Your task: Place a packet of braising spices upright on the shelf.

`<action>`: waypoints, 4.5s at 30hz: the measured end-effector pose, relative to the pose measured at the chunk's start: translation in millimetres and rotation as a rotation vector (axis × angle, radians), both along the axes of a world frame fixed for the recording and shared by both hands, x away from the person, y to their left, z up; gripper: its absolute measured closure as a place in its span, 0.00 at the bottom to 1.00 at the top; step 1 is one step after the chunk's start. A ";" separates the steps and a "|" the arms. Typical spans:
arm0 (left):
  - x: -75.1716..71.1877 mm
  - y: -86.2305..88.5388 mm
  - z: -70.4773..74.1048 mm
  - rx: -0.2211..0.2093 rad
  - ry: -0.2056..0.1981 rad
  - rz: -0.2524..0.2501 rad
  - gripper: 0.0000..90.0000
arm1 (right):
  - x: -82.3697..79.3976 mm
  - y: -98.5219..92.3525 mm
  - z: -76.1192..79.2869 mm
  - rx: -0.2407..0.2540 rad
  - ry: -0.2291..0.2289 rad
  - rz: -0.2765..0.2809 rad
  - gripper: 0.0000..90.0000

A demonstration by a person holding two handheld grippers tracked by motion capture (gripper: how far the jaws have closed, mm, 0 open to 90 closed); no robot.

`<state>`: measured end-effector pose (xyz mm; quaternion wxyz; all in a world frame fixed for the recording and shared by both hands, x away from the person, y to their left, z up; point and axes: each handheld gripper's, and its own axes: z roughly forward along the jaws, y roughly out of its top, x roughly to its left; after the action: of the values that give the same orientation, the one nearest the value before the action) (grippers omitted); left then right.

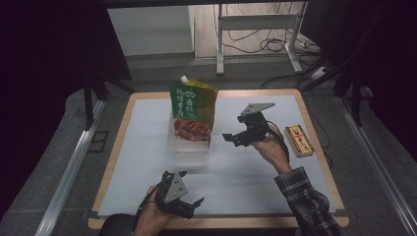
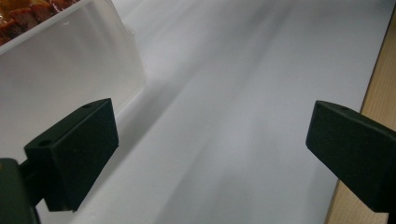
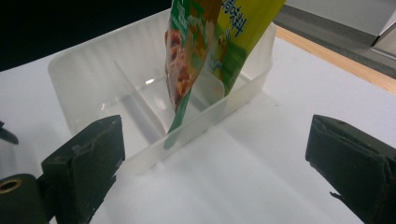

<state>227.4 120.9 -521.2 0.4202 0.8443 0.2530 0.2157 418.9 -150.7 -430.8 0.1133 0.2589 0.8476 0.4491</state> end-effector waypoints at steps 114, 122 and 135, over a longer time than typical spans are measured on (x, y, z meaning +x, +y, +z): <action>1.4 -3.9 -3.8 0.040 0.014 -0.024 0.02 | 17.1 -187.6 -69.0 -0.258 0.089 -0.625 0.24; 1.4 -4.2 -4.0 0.042 0.014 -0.024 0.02 | 19.5 -189.9 -76.0 -0.285 0.120 -0.639 0.31; 1.2 -3.8 -3.6 0.042 0.011 -0.023 0.02 | 18.2 -188.1 -73.3 -0.288 0.143 -0.641 0.35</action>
<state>228.6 117.1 -524.8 0.4035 0.8570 0.2409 0.2116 437.1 -338.8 -504.1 0.2241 0.5236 0.7839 0.2474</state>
